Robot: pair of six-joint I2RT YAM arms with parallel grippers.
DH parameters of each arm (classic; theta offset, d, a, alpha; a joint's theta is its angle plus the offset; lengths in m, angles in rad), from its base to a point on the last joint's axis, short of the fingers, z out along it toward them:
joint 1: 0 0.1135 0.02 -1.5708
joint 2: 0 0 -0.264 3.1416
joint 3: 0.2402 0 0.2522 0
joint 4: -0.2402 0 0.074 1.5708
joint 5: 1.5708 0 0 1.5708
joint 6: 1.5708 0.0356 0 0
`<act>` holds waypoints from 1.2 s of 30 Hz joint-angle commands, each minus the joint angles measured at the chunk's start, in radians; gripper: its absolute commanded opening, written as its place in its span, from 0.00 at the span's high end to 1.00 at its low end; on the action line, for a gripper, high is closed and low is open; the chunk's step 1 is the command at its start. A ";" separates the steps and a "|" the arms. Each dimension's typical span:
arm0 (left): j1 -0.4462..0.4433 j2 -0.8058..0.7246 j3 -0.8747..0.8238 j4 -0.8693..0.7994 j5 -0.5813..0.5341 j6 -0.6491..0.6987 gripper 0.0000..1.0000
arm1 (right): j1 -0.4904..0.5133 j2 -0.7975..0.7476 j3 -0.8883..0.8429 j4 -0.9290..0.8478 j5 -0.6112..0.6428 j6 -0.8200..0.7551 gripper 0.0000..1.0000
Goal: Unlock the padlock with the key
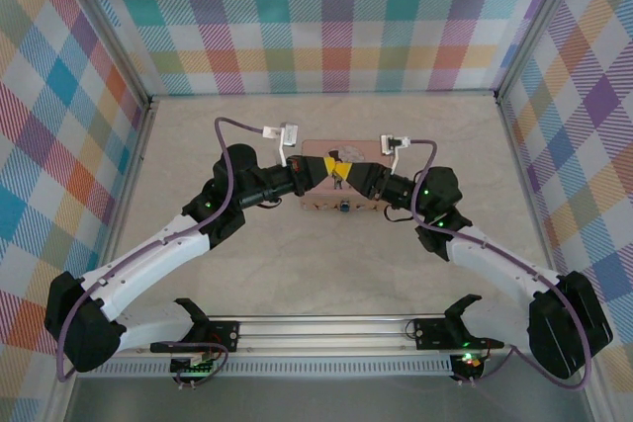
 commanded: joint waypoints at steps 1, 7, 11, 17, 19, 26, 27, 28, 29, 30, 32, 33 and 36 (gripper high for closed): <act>-0.013 -0.026 -0.004 0.054 -0.018 -0.008 1.00 | 0.009 -0.013 0.029 -0.010 -0.014 -0.036 0.73; -0.013 -0.035 -0.011 0.054 -0.034 -0.008 1.00 | 0.010 -0.018 0.028 -0.025 -0.008 -0.044 0.78; -0.013 -0.036 -0.010 0.058 -0.035 -0.009 1.00 | 0.010 -0.024 0.024 -0.015 -0.008 -0.047 0.97; -0.013 -0.037 -0.009 0.060 -0.031 -0.013 1.00 | 0.010 -0.047 0.023 -0.032 -0.006 -0.069 1.00; -0.014 -0.037 -0.007 0.052 -0.028 -0.013 1.00 | 0.009 -0.054 0.020 -0.034 -0.007 -0.074 1.00; -0.012 -0.069 0.015 -0.065 -0.095 0.031 0.52 | 0.005 -0.137 0.015 -0.172 0.025 -0.150 1.00; -0.011 -0.079 0.017 -0.090 -0.110 0.041 0.52 | 0.006 -0.152 0.015 -0.201 0.031 -0.161 1.00; -0.010 -0.089 0.016 -0.110 -0.126 0.051 0.51 | 0.001 -0.170 0.016 -0.249 0.039 -0.174 1.00; -0.009 -0.099 0.017 -0.135 -0.145 0.060 0.49 | -0.004 -0.186 0.017 -0.285 0.046 -0.186 1.00; -0.007 -0.107 0.023 -0.167 -0.168 0.070 0.47 | -0.010 -0.200 0.017 -0.318 0.054 -0.198 1.00; -0.003 -0.112 0.041 -0.252 -0.214 0.094 0.46 | -0.026 -0.236 0.019 -0.400 0.077 -0.231 1.00; 0.001 -0.112 0.046 -0.284 -0.228 0.103 0.45 | -0.031 -0.252 0.023 -0.441 0.088 -0.254 1.00; 0.009 -0.105 0.050 -0.371 -0.277 0.112 0.45 | -0.033 -0.308 0.068 -0.655 0.173 -0.380 1.00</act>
